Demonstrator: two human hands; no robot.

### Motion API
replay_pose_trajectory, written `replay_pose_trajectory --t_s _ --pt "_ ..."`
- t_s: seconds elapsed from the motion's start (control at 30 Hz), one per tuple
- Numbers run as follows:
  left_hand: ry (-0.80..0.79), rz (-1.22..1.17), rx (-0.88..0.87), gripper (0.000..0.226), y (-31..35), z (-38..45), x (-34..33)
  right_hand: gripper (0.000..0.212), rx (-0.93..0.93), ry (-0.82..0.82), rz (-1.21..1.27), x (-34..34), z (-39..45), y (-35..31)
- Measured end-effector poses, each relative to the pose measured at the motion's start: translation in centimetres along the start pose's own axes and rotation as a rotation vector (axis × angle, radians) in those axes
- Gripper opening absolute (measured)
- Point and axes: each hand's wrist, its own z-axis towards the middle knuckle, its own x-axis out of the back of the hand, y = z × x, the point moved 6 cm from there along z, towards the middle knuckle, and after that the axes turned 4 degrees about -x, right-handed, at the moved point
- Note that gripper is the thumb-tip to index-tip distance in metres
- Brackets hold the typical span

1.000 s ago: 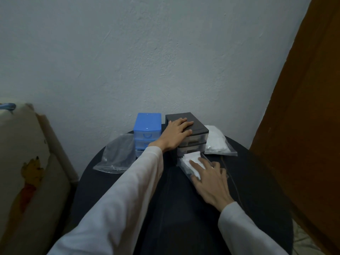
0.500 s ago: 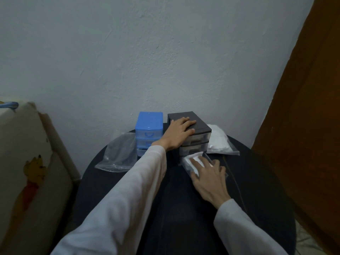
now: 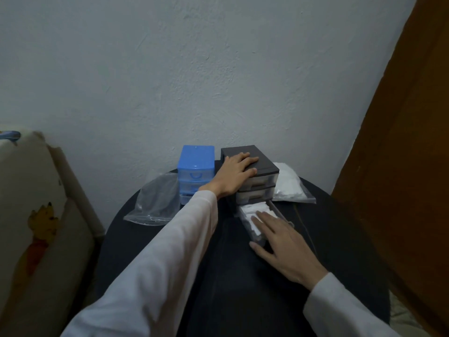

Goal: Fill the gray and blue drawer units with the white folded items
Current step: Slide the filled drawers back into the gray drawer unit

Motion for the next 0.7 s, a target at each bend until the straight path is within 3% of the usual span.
replay_pose_trajectory --t_s 0.2,0.43,0.57,0.7 --pt "0.003 -0.002 0.003 0.045 0.0 0.0 -0.1 0.111 -0.043 -0.097 -0.039 -1.8 1.4 1.4" --pt "0.005 -0.001 0.005 0.045 0.1 -0.1 0.0 0.067 0.075 -0.021 -0.015 0.0 1.6 -0.3" --pt "0.008 0.002 -0.002 0.044 0.1 0.0 0.0 0.064 0.135 0.233 -0.167 0.8 0.6 0.4" --pt "0.004 0.009 -0.001 0.045 0.0 0.1 -0.1 0.075 0.168 0.271 -0.28 -0.5 2.0 0.9"
